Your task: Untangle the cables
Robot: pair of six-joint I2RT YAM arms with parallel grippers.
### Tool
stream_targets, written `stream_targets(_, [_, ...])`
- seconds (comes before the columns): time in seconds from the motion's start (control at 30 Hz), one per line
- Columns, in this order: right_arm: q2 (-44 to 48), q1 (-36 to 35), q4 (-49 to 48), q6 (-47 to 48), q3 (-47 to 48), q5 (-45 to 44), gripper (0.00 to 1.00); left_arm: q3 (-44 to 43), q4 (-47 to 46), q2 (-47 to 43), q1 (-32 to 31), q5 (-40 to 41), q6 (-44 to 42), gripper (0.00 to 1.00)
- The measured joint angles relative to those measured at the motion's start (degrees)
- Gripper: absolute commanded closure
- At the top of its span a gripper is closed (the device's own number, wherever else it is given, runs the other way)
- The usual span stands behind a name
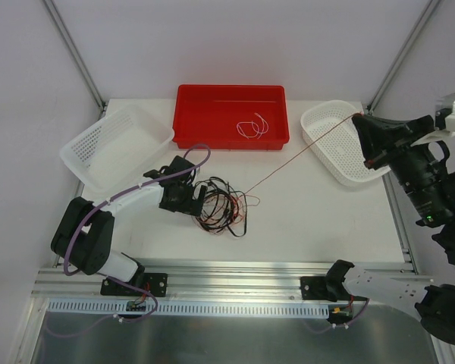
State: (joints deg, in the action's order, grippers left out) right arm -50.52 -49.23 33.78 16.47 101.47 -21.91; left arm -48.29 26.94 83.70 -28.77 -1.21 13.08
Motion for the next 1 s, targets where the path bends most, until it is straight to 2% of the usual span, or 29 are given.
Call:
stream_targets(0.17, [0.9, 0.0, -7.1, 3.1, -0.3, -3.1, 0.99, -0.1, 0.0, 0.0, 0.0, 0.1, 0.0, 0.03])
stream_targets(0.3, [1.3, 0.0, -9.1, 2.8, -3.5, -4.8, 0.99, -0.2, 0.1, 0.0, 0.0, 0.4, 0.0, 0.04])
stream_targets(0.43, [3.3, 0.0, -9.5, -0.5, -15.7, -7.6, 0.96, -0.3, 0.4, 0.0, 0.0, 0.4, 0.0, 0.03])
stream_targets(0.47, [3.8, 0.0, -9.4, -2.0, -20.2, -8.6, 0.9, -0.3, 0.4, -0.1, 0.0, 0.4, 0.0, 0.04])
stream_targets(0.53, [4.7, 0.2, -7.1, -5.8, -28.8, -10.5, 0.84, -0.3, 0.5, -0.4, 0.0, 0.3, 0.0, 0.03])
stream_targets(0.57, [4.8, 0.6, -5.3, -8.0, -33.1, -11.2, 0.73, -0.3, 0.6, -0.7, 0.0, 0.2, 0.0, 0.03])
stream_targets(0.67, [3.7, 3.0, 1.1, -15.5, -44.5, -11.6, 0.55, -0.3, 0.7, -2.6, 0.0, -0.1, 0.0, 0.02])
stream_targets(0.83, [0.9, 6.1, 9.5, -24.9, -52.4, -8.5, 0.47, -0.3, 0.5, -6.0, 0.0, -2.0, -0.1, 0.02])
stream_targets(1.0, [-0.1, 3.1, 7.0, -26.5, -54.5, 1.5, 0.44, -0.2, -1.0, -8.2, 0.0, -5.2, -0.2, 0.02])
